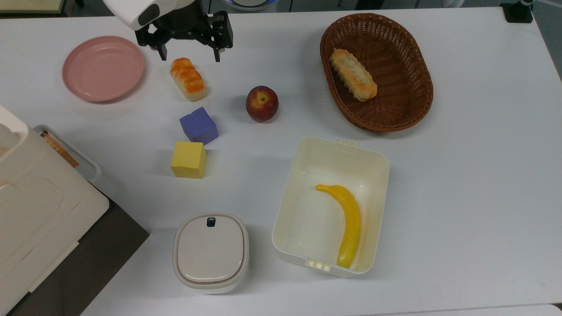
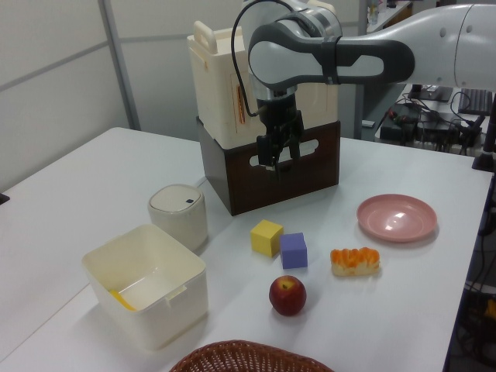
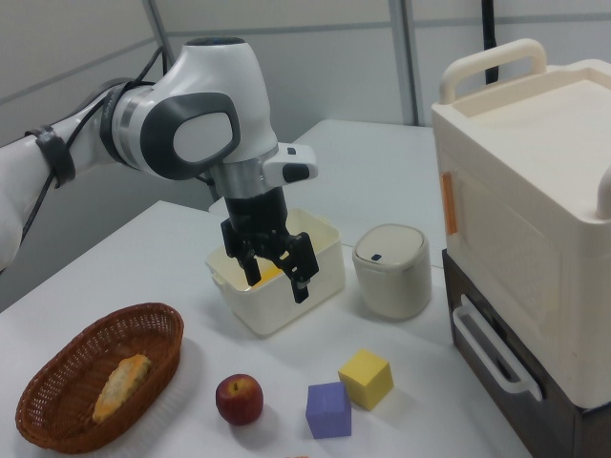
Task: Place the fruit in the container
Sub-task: 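Move the open gripper from the container toward the red apple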
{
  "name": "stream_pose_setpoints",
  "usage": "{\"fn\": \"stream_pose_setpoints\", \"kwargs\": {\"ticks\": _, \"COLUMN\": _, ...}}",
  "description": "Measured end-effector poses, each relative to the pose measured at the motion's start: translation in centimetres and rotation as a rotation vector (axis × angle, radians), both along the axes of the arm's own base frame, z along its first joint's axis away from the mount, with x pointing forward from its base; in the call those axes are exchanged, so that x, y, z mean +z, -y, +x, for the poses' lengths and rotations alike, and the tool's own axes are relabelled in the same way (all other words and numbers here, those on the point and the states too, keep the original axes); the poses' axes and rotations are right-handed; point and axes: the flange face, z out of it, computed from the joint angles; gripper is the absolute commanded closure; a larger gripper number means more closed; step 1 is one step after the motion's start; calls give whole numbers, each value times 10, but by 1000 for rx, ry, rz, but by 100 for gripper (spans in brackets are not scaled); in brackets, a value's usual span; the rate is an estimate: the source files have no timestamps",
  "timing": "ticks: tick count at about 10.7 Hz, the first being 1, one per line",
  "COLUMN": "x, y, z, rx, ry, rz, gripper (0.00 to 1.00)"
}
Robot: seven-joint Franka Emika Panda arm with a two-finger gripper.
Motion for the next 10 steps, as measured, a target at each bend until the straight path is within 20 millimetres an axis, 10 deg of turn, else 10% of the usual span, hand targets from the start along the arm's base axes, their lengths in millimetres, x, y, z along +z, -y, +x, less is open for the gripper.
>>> {"fn": "stream_pose_setpoints", "kwargs": {"ticks": 10, "x": -12, "y": -16, "z": 3, "rx": 59, "ry": -22, "rz": 8, "gripper": 0}}
